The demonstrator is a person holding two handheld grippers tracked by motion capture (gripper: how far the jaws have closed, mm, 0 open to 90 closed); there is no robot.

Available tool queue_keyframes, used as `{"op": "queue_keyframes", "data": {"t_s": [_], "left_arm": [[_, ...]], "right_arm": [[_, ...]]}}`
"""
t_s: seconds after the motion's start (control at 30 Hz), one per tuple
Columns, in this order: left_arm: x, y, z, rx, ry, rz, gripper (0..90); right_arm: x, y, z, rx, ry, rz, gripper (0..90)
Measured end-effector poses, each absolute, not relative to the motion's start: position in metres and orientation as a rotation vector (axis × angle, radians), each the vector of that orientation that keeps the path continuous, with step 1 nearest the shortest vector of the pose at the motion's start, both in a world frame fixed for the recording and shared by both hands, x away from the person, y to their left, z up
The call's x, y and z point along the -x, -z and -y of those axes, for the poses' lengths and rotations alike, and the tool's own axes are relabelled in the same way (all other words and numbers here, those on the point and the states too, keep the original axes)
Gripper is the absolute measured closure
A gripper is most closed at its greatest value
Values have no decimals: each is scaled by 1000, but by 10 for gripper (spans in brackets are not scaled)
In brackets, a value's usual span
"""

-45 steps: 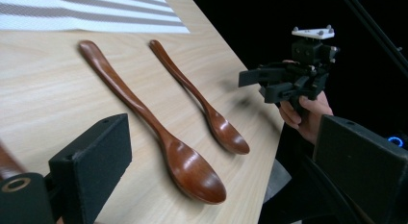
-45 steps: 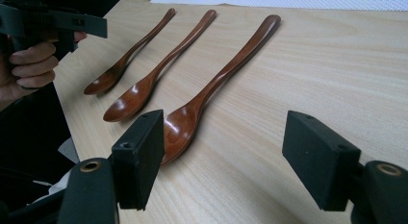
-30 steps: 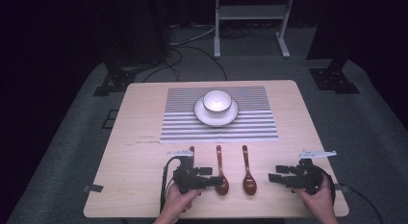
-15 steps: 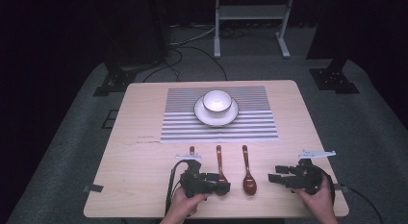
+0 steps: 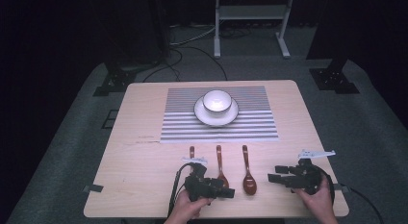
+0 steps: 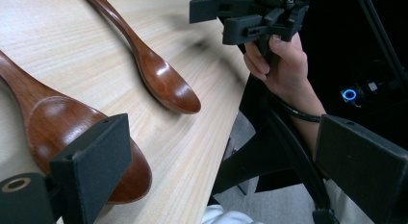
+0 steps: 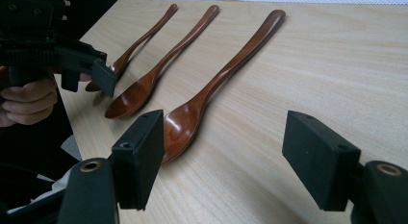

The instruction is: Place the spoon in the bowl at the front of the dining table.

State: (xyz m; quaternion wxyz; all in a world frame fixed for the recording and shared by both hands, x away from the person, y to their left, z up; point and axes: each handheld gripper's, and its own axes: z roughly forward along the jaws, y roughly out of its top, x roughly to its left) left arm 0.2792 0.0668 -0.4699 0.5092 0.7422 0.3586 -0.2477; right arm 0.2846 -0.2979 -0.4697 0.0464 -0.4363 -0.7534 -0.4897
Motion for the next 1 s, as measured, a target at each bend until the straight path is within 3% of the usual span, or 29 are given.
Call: {"op": "queue_keyframes", "data": {"t_s": [0.73, 1.0], "left_arm": [[-278, 483, -60, -1864, 646, -886, 54], [-277, 483, -61, -1860, 640, -887, 54]], "right_arm": [[-286, 470, 299, 1335, 1502, 2278, 300], [-292, 455, 303, 1296, 1556, 2249, 297]]}}
